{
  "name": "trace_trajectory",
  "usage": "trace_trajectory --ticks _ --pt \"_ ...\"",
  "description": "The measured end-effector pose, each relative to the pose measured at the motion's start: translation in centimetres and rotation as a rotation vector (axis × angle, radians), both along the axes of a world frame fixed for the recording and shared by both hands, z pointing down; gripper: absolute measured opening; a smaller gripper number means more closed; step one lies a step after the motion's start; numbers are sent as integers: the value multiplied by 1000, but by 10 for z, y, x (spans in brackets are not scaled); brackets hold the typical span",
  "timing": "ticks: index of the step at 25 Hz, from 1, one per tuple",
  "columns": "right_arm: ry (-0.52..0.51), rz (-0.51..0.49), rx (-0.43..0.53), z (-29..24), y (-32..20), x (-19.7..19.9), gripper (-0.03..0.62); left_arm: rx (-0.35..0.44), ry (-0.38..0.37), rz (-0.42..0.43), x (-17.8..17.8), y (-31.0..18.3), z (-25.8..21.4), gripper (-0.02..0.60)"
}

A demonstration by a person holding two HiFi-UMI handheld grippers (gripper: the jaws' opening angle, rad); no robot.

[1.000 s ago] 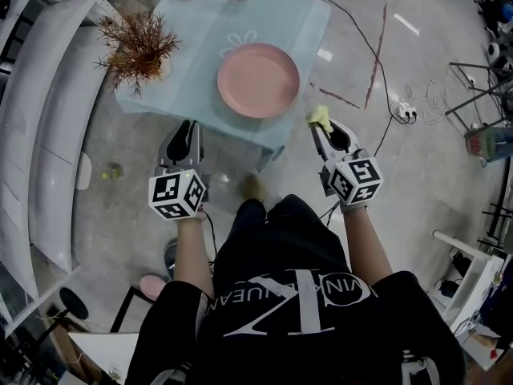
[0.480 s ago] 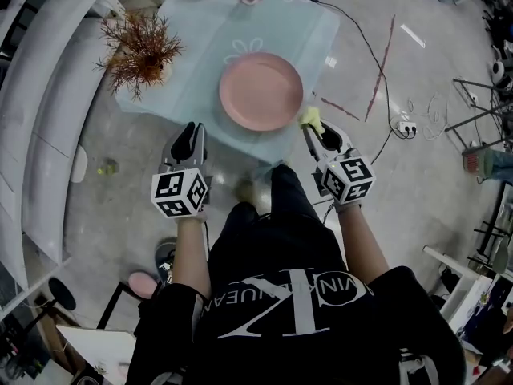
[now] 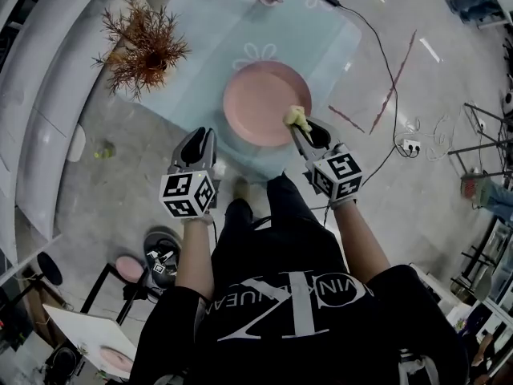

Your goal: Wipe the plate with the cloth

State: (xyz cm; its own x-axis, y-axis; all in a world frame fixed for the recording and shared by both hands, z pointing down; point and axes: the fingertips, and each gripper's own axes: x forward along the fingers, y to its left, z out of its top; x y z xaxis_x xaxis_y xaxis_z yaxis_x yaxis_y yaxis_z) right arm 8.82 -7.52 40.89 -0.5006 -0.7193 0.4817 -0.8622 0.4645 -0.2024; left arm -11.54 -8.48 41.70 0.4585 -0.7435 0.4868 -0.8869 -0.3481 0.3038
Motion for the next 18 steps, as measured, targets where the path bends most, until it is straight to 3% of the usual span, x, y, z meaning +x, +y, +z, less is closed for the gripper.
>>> trace_trajectory --ticks 9,18 --pt "25 -112 -71 41 -22 -11 80 -108 25 -45 13 -4 46 0" --pt "137 -259 -128 78 -41 -30 78 -213 101 -99 26 -9 85 0"
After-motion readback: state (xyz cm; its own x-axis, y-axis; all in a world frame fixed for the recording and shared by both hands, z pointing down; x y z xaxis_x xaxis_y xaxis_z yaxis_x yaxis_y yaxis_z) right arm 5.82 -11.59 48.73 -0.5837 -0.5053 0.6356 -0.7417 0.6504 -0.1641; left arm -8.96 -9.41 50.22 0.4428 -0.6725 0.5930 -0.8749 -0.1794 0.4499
